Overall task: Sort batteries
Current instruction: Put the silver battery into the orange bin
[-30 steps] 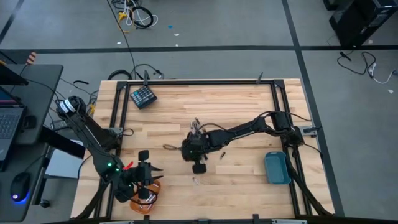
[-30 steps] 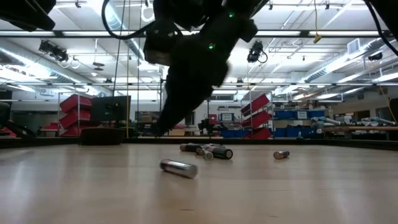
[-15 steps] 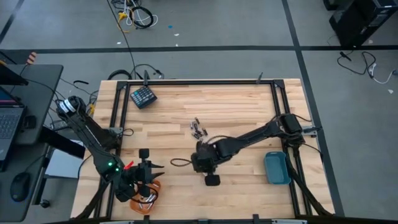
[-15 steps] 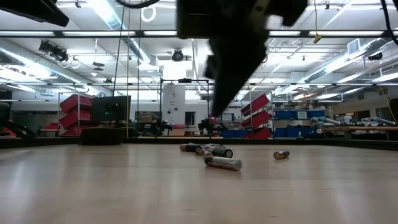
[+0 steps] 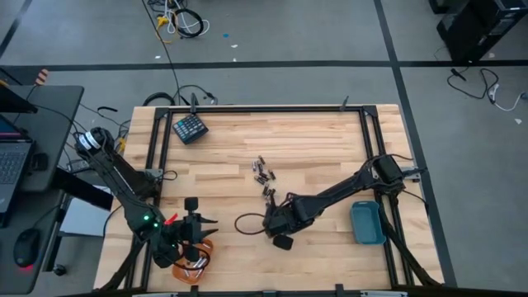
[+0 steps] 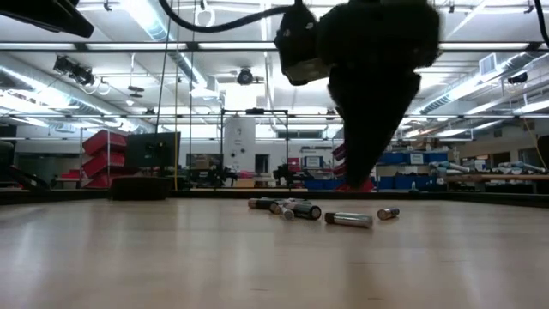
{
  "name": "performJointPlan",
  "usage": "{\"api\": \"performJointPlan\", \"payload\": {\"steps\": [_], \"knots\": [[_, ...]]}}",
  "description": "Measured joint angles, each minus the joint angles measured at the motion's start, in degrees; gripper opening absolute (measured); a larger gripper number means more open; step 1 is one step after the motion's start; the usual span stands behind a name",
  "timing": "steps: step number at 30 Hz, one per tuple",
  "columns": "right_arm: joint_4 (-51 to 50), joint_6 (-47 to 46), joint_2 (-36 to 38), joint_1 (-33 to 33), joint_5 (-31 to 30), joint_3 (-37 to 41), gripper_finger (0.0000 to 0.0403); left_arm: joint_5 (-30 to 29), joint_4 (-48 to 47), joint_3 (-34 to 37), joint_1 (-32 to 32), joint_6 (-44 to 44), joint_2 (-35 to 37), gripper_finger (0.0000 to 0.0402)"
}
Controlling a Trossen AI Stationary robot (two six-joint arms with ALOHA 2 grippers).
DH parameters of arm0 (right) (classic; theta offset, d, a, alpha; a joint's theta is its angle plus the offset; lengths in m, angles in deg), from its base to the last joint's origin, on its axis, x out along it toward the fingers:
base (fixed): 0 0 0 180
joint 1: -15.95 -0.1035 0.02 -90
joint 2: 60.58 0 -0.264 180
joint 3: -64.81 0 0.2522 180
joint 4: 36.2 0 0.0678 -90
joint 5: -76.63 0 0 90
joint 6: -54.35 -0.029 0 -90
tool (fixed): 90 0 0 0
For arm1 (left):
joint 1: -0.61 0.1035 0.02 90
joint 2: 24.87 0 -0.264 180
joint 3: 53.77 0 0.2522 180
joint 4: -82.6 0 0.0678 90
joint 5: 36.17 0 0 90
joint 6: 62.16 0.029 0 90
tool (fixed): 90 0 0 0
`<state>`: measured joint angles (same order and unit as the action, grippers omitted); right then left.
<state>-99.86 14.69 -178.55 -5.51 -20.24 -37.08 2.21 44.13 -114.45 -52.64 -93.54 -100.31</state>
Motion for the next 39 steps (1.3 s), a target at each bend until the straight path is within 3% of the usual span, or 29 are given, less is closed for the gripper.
{"api": "performJointPlan", "payload": {"steps": [8, 16, 21, 27, 39], "knots": [[2.40, -5.37, 0.00, 0.47, -1.88, 5.86, 0.0150, 1.14, -0.03, 0.00, 0.00, -0.78, 0.00, 0.0101], [8.32, -4.46, 0.55, 1.70, -1.05, 11.21, 0.0150, 1.12, -0.06, 0.00, 0.00, -0.80, 0.00, 0.0101], [9.25, -2.83, 0.57, 2.72, 0.07, 12.22, 0.0113, 0.79, 0.02, 0.00, 0.00, -0.80, 0.00, 0.0101], [9.64, 1.78, 0.52, 3.11, 0.36, 12.38, 0.0020, 0.64, 1.68, 0.37, 0.00, -0.74, 0.00, 0.0101], [12.53, 4.06, 4.77, 2.48, -2.28, 12.92, 0.0004, -2.59, 29.28, 11.93, 2.18, 7.22, -0.02, 0.0101]]}}
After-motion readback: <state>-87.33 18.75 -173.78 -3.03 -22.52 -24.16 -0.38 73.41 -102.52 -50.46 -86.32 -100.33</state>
